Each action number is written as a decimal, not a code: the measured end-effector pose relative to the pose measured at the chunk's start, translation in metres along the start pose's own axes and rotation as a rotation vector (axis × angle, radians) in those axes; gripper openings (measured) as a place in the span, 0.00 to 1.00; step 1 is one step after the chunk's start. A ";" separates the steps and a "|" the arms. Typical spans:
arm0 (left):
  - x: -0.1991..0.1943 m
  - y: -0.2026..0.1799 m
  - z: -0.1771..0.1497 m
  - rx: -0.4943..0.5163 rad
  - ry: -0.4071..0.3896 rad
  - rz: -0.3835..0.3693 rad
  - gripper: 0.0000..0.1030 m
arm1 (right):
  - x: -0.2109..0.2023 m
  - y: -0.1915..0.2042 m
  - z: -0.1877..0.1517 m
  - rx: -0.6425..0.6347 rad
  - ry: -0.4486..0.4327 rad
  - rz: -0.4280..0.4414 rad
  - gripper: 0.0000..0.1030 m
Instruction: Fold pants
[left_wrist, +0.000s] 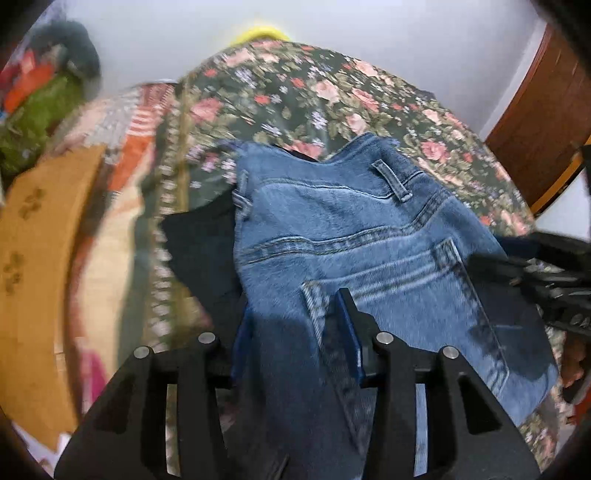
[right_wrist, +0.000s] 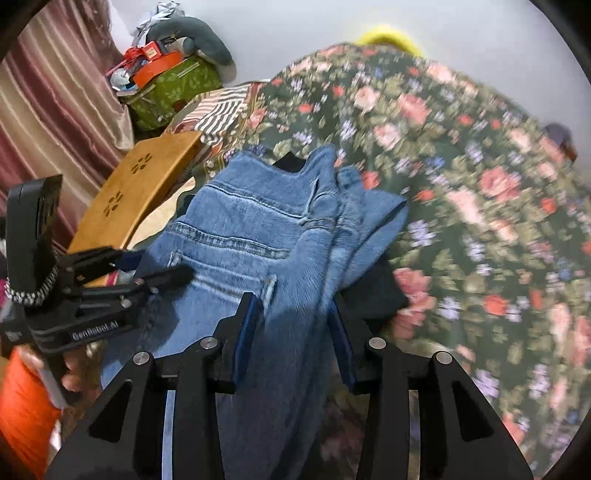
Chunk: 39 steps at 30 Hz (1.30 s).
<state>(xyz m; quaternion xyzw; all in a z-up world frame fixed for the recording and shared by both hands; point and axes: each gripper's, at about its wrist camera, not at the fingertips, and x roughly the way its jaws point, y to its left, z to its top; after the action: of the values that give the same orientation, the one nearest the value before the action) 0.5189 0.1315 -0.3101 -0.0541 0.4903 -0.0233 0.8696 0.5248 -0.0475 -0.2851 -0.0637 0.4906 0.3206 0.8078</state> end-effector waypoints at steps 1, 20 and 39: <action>-0.010 0.000 -0.002 0.011 -0.019 0.024 0.42 | -0.007 0.001 -0.002 -0.010 -0.014 -0.010 0.36; -0.351 -0.093 -0.091 0.090 -0.573 0.067 0.42 | -0.296 0.122 -0.081 -0.149 -0.565 0.000 0.36; -0.474 -0.140 -0.230 0.078 -0.928 0.159 0.93 | -0.390 0.188 -0.199 -0.139 -0.884 -0.046 0.64</action>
<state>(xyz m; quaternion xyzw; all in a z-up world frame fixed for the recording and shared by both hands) 0.0780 0.0209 -0.0091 0.0114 0.0514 0.0515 0.9973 0.1439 -0.1599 -0.0217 0.0143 0.0739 0.3312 0.9406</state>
